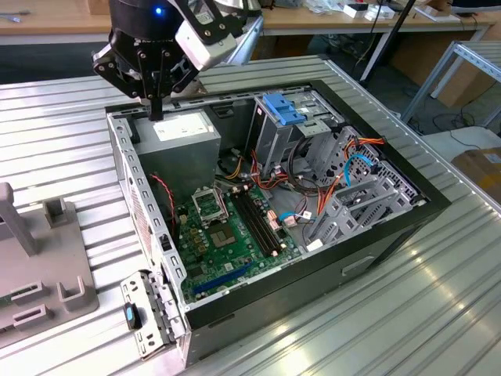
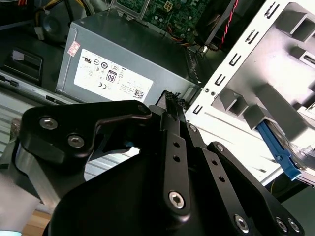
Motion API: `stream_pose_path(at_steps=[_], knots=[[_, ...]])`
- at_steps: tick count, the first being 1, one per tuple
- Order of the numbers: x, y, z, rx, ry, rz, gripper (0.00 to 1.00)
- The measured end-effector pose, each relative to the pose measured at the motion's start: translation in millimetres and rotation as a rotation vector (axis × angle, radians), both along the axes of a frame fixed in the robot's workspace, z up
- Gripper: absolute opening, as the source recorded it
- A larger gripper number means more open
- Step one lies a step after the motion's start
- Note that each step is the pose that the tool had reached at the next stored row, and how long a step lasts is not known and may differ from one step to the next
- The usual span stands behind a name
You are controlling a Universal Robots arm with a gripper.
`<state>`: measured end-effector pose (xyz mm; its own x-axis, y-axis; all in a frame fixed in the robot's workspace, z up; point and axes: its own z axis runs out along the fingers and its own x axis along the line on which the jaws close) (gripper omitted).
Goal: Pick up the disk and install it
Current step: 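Reach for the disk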
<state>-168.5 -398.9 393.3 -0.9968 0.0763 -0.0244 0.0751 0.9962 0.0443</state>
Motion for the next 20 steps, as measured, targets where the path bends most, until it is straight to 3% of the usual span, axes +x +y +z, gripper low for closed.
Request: stream_pose_path(at_steps=[20], knots=[[-14.7,0.0,0.0,0.0001,0.0000,0.000,0.11]])
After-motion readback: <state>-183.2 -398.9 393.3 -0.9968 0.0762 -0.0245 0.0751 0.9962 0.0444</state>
